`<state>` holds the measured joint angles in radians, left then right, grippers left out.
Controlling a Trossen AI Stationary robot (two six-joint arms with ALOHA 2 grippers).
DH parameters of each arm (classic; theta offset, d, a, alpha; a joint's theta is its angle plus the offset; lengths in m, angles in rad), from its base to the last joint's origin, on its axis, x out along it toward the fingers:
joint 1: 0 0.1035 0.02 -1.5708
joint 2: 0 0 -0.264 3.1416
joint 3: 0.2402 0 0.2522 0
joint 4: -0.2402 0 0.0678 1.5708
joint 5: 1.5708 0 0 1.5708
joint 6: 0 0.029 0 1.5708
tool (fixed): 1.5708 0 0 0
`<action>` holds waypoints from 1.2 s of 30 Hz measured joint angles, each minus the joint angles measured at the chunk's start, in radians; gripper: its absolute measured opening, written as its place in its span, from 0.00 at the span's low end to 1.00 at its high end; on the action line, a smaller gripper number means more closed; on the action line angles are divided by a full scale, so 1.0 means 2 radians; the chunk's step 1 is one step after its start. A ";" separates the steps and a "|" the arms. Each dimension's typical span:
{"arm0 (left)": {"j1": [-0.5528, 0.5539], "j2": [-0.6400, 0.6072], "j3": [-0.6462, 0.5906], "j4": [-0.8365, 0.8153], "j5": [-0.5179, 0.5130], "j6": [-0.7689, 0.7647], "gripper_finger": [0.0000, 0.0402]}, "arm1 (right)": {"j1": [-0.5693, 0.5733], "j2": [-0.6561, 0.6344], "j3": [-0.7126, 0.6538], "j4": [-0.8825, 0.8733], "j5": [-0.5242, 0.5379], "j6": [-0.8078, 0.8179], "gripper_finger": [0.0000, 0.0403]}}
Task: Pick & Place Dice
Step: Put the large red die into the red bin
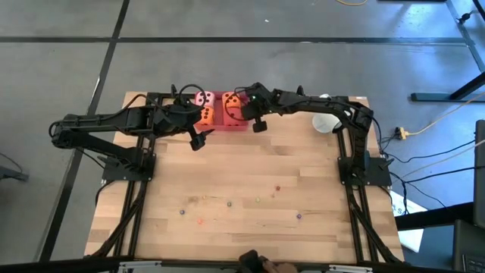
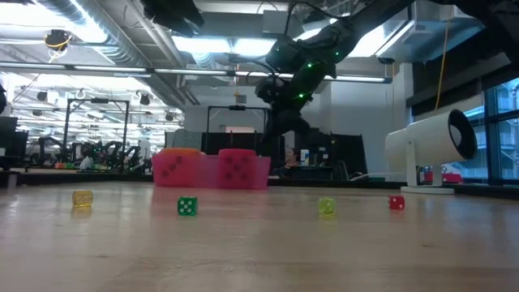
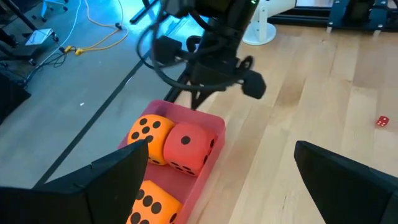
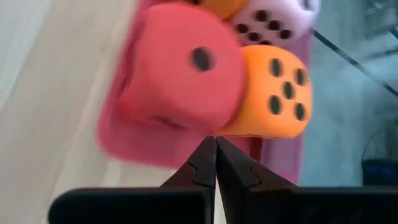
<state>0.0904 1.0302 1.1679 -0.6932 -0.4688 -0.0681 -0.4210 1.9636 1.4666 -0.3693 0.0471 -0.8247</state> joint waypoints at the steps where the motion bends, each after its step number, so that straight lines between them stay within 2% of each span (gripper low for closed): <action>1: 0.000 0.000 0.000 0.000 0.000 0.000 1.00 | 0.000 0.000 0.000 -0.005 0.005 -0.008 0.04; 6: 0.000 0.000 0.000 0.000 0.000 0.000 1.00 | 0.000 0.000 0.000 -0.022 0.035 -0.005 0.10; 15: 0.000 0.000 0.000 0.000 0.000 0.000 1.00 | 0.010 0.003 0.000 -0.017 0.012 0.052 0.28; 18: 0.000 0.000 0.000 0.000 0.000 0.001 1.00 | 0.010 0.012 0.000 -0.017 0.044 0.080 0.30; 27: 0.000 0.000 0.000 0.000 0.000 0.002 1.00 | 0.016 0.039 0.000 0.032 0.013 0.082 0.24; 36: 0.000 0.000 0.000 0.000 0.000 0.002 1.00 | 0.022 0.055 -0.001 0.081 0.006 0.073 0.04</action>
<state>0.0906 1.0302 1.1679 -0.6924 -0.4696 -0.0643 -0.3775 2.0743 1.4654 -0.2076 0.0601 -0.6778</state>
